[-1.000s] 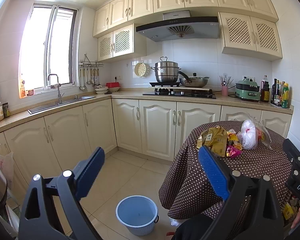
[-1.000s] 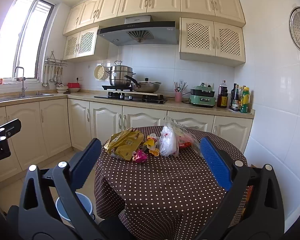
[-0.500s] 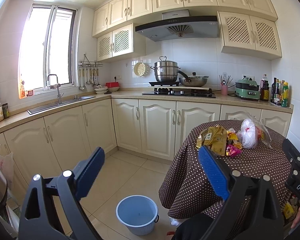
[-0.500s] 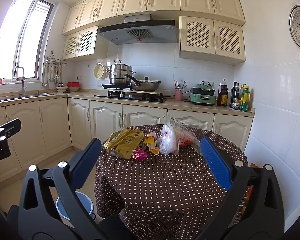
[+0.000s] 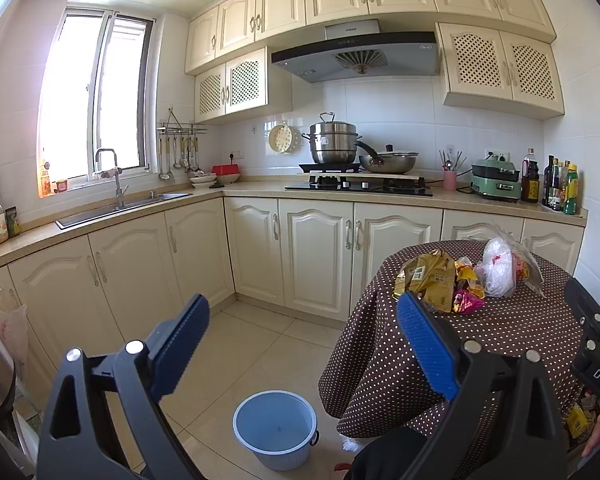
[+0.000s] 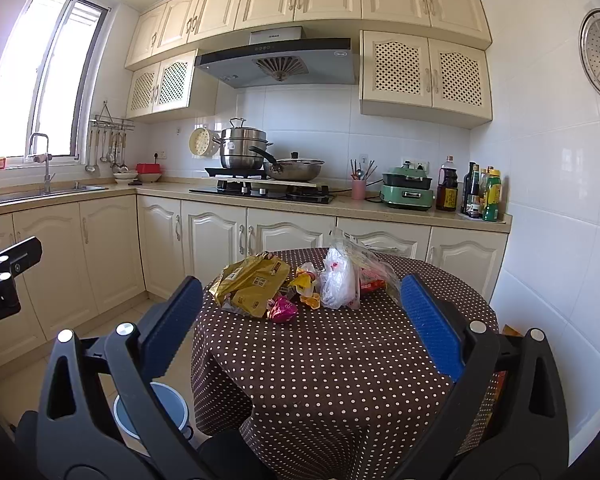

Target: Collect trash

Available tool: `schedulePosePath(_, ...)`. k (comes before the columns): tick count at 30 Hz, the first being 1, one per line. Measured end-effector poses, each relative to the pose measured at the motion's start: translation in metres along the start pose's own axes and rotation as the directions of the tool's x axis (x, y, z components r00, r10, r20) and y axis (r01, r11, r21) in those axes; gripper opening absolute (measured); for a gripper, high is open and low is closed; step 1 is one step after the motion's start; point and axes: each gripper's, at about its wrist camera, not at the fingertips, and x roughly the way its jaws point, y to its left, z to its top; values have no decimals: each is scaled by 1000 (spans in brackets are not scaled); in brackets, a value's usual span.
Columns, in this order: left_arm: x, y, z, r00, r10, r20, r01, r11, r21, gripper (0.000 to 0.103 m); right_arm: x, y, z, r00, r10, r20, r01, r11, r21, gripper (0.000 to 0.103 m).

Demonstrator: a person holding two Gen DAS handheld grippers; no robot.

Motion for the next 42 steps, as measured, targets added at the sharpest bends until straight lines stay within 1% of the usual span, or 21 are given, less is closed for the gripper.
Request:
schedulePosePath(20,1,6,2,1000,0,0,0,1000,-3,93,1,0,8,1000,5,-12,-5,1000,0,97)
schedulePosePath(42,3,7,-2,1000,-3,-15,3,1000,-2,93,6,-5,7,999,10,-39,-10,1000,21,97)
